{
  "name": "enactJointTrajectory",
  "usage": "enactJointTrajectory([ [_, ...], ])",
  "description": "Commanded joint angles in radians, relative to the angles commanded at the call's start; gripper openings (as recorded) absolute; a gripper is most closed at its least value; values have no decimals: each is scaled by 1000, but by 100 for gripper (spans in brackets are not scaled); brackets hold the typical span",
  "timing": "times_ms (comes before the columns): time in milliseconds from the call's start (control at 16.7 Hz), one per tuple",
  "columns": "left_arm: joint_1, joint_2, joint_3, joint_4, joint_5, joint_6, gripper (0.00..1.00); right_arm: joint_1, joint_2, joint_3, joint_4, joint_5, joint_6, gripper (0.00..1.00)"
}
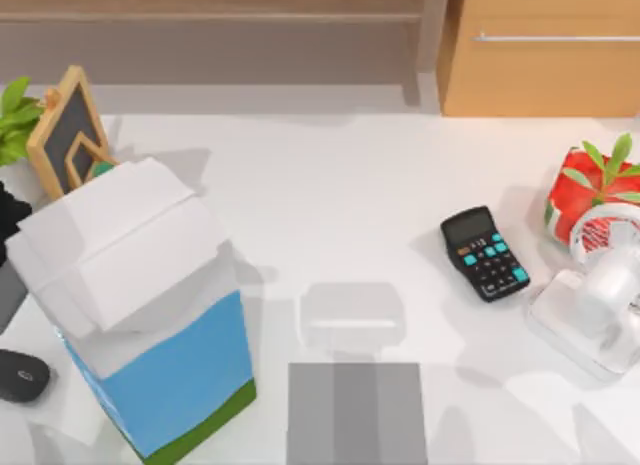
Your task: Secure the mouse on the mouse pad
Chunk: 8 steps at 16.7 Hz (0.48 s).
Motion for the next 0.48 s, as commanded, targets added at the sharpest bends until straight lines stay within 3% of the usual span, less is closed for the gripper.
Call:
enactJointTrajectory([
  [480, -9, 108, -241, 347, 0, -4, 100, 0, 0, 0, 0, 0, 0, 100],
])
